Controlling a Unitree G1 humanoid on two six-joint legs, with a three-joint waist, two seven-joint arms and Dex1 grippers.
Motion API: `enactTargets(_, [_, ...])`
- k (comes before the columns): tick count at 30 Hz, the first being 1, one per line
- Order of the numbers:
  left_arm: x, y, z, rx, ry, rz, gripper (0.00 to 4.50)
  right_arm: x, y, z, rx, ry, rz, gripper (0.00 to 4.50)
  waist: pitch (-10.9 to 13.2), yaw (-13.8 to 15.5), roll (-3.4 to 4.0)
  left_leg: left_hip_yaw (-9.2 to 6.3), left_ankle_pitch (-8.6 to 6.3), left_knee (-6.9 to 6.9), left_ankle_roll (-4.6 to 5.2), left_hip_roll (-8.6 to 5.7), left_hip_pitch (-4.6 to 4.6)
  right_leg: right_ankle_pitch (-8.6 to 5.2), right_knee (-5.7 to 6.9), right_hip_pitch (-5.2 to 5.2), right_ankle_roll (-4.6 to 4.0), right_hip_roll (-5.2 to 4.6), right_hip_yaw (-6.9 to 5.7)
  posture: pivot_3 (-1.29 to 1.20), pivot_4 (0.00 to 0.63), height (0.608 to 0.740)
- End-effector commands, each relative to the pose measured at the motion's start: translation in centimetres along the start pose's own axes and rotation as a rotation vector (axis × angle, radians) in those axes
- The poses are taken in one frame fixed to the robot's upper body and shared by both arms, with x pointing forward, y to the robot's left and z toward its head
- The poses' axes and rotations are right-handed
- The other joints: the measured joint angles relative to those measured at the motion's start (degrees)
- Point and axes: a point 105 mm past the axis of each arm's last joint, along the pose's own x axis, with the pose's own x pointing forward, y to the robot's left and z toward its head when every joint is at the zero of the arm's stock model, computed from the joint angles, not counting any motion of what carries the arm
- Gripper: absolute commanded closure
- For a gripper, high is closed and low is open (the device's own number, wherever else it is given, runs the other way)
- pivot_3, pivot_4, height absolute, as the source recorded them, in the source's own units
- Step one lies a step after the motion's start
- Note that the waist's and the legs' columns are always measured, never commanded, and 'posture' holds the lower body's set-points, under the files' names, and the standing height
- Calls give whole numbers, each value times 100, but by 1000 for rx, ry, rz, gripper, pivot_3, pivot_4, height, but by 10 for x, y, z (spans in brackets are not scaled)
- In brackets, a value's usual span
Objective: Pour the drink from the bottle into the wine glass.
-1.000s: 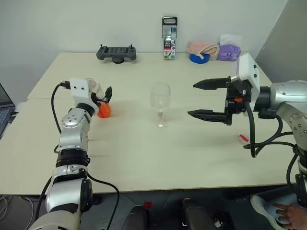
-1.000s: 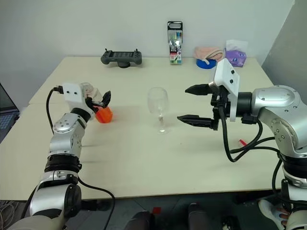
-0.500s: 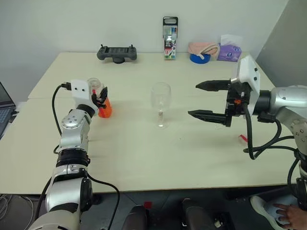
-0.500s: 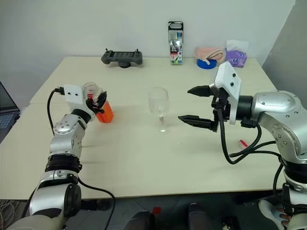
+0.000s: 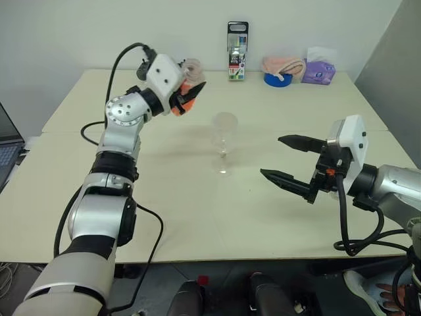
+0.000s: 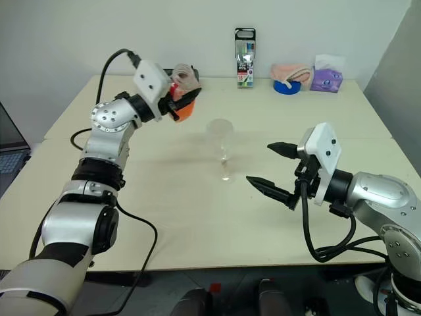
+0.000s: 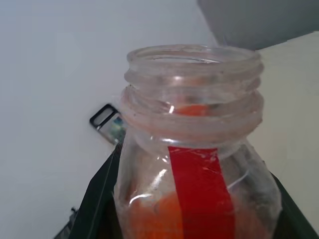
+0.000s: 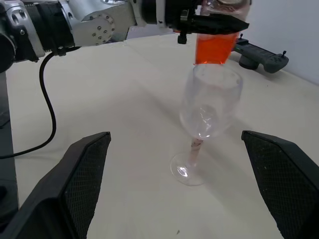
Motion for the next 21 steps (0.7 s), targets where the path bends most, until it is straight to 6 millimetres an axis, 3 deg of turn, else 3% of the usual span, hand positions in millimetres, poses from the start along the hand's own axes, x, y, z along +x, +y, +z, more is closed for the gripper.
enactTargets(1, [6, 5, 18, 125, -54, -25, 2735, -2, 4, 6, -28, -17, -12, 0, 0, -38, 0, 0, 0, 0, 0, 0, 0, 0, 0, 0, 0, 0, 1, 0, 150, 740])
enactTargets(15, [6, -3, 20, 457, -45, -76, 2766, -2, 2, 3, -32, -2, -57, 0, 3, -42, -4, -2, -1, 2, 1, -1, -4, 0, 3, -1, 3, -2, 0, 0, 150, 740])
enactTargets(21, [5, -5, 17, 556, -30, -84, 2766, -2, -26, -3, -42, 31, -239, 0, 3, -38, -4, -5, -1, 21, 1, -1, -11, 0, 9, -1, 5, -2, -3, 0, 150, 740])
